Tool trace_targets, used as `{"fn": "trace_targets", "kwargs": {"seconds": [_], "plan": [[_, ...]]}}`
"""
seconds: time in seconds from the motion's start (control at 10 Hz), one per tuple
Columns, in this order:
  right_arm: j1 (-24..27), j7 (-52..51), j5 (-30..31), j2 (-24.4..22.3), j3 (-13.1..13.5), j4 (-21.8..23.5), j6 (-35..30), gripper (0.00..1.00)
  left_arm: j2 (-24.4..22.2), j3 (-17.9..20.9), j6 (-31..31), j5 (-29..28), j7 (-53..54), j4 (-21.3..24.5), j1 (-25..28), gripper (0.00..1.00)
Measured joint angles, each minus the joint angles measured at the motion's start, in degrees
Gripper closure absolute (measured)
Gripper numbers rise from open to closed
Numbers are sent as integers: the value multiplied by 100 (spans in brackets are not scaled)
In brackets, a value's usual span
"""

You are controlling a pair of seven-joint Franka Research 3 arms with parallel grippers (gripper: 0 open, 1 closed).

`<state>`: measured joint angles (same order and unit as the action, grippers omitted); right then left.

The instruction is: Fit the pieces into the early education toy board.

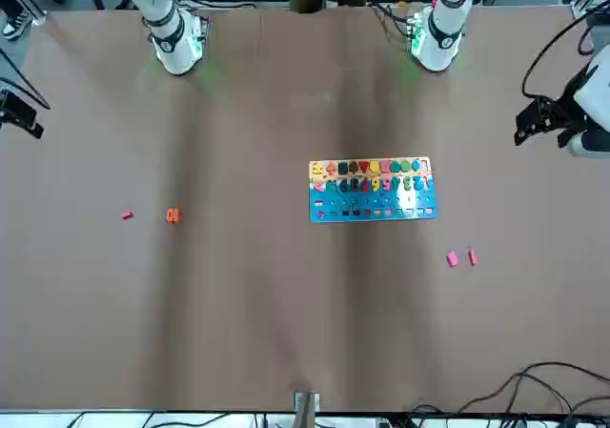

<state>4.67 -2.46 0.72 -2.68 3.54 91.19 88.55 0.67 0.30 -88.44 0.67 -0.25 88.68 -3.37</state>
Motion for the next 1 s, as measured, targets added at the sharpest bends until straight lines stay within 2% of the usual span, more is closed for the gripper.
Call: {"fn": "trace_targets", "kwargs": {"seconds": [0.7, 0.8, 0.9, 1.0], "plan": [[0, -1, 0, 74, -18, -3, -3, 1, -9, 33, -2, 0, -5, 5, -11, 2], [0, -1, 0, 111, -18, -4, -4, 1, -10, 78, 20, 0, 1, 16, -10, 4], [0, -1, -3, 160, -20, -4, -4, 1, -12, 97, 25, -8, 5, 59, -11, 18], [0, -2, -37, 218, -28, -3, -3, 1, -12, 96, 21, -19, 7, 142, -16, 22]]}}
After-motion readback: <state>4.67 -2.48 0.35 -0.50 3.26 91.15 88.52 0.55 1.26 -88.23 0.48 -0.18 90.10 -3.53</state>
